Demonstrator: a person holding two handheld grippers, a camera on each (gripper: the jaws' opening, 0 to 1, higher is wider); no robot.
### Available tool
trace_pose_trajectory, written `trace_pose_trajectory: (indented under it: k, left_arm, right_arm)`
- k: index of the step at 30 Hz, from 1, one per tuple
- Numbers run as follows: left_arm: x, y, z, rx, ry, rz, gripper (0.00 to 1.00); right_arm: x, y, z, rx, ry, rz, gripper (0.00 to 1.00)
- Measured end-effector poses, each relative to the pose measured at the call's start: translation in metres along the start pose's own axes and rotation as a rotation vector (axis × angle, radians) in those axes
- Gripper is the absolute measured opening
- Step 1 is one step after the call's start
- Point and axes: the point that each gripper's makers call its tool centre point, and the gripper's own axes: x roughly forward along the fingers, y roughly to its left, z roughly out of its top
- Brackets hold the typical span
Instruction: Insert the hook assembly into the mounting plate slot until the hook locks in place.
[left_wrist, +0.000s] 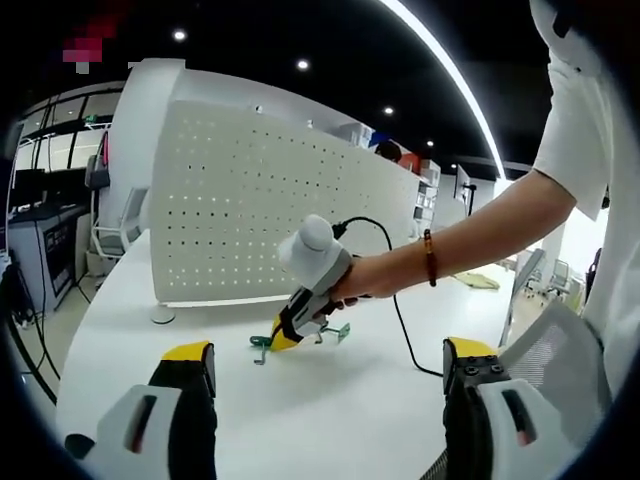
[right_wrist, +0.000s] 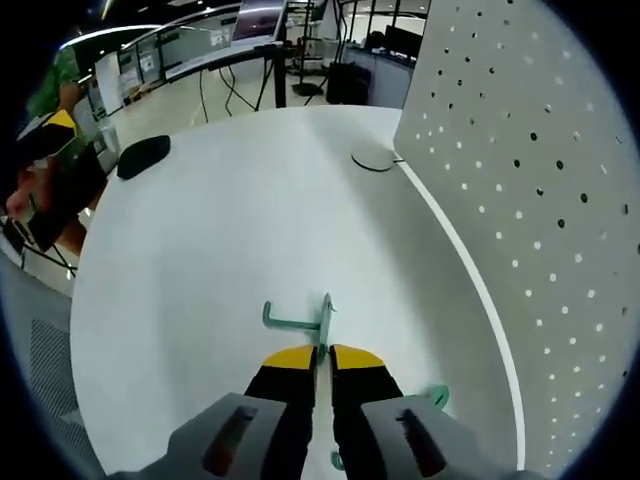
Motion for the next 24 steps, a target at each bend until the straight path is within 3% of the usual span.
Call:
trace_pose_trajectory:
  k: [8, 16, 20, 24]
  left_arm:
    - [-0.001, -0.005, 0.008, 0.005, -0.009, 0.0, 0.96]
    - [-0.003, -0.015, 0.015, 0.009, -0.028, -0.013, 0.96]
    - [-0.004, -0.016, 0.027, -0.014, -0.077, -0.004, 0.96]
    - [-0.004, -0.021, 0.032, -0.012, -0.086, 0.003, 0.95]
  right_arm:
    - [-0.007, 0.004, 0.004, 0.014, -0.012, -0.005, 0.02]
    - [-0.027, 0.006, 0.011, 0.043, -0.071, -0.041, 0.02]
    - [-0.04, 0.008, 0.019, 0.071, -0.118, -0.05, 0.02]
    - [-0.055, 0.012, 0.025, 0.078, -0.156, -0.068, 0.02]
